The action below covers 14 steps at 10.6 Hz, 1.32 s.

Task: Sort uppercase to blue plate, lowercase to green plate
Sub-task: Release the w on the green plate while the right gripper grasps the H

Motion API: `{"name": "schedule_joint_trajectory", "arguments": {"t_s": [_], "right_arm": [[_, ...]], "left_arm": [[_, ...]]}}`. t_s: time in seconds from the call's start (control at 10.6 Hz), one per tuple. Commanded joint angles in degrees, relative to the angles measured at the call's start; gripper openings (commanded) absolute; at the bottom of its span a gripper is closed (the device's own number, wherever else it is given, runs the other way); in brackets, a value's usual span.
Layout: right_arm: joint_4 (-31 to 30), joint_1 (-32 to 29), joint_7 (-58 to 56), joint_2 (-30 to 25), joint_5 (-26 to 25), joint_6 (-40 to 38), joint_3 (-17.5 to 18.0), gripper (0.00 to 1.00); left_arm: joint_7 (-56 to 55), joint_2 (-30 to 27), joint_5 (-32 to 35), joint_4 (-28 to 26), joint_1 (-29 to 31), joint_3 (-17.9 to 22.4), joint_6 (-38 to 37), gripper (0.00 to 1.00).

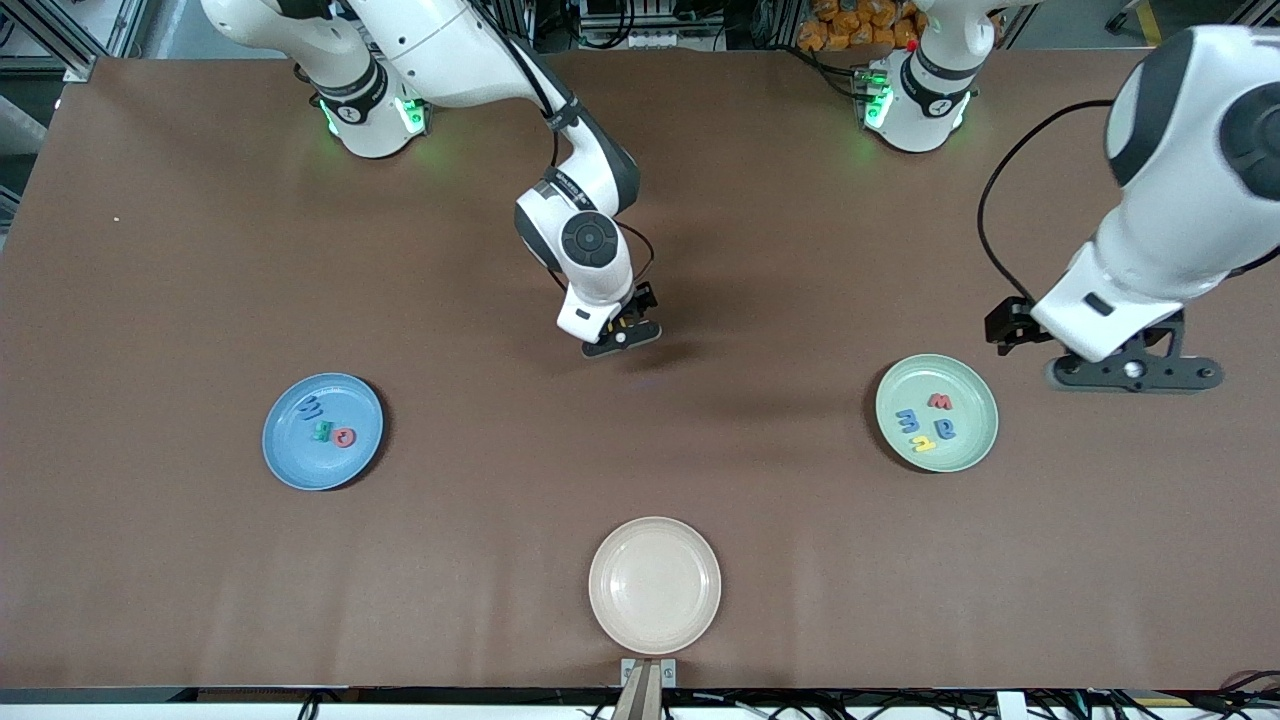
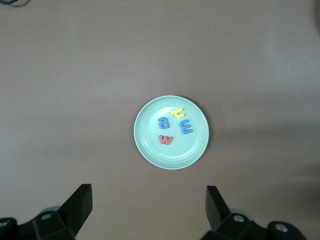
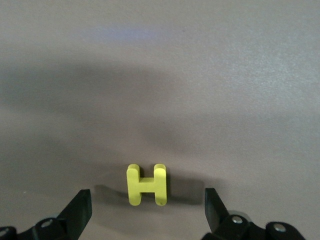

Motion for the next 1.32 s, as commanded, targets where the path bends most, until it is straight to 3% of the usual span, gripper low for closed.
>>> {"name": "schedule_joint_trajectory", "arguments": {"t_s": [0.0,0.09,0.28,0.66,0.76,0.85,0.94,1.23], "right_arm": [[-0.29,0.33,3.83,0.22,-2.30,1.47,0.30,1.00],[-0.20,0.33,4.71,0.31,-2.39,2.26,0.30,1.00],[-0.20,0.94,5.94,1.01,-2.48,3.93,0.30,1.00],[-0.20,1.03,5.95,0.93,-2.57,3.94,0.30,1.00],[-0.20,1.03,5.95,0.92,-2.92,3.94,0.30,0.86],[-0.20,0.94,5.95,0.92,-3.96,3.94,0.30,0.15],[-0.29,0.94,5.95,0.75,-3.97,3.94,0.30,0.00],[-0.46,0.77,5.60,0.49,-3.97,3.76,0.30,0.00]], "left_arm": [[0.75,-6.12,-4.65,-2.07,-0.21,1.75,-0.89,1.00],[0.84,-6.92,-4.75,-1.90,-3.09,4.98,-2.72,1.00],[0.93,-8.59,-7.11,-2.08,-13.37,16.91,-3.18,1.00],[1.36,-10.35,-10.29,-3.57,-13.32,19.24,-3.80,1.00],[0.84,-10.70,-10.38,-4.09,-13.93,19.51,-5.36,1.00],[0.58,-10.62,-10.38,-3.92,-13.76,19.60,-5.38,1.00],[1.27,-10.88,-10.46,-3.75,-13.50,19.51,-5.55,1.00],[1.28,-11.94,-10.73,-4.19,-14.02,19.60,-5.73,1.00]]}}
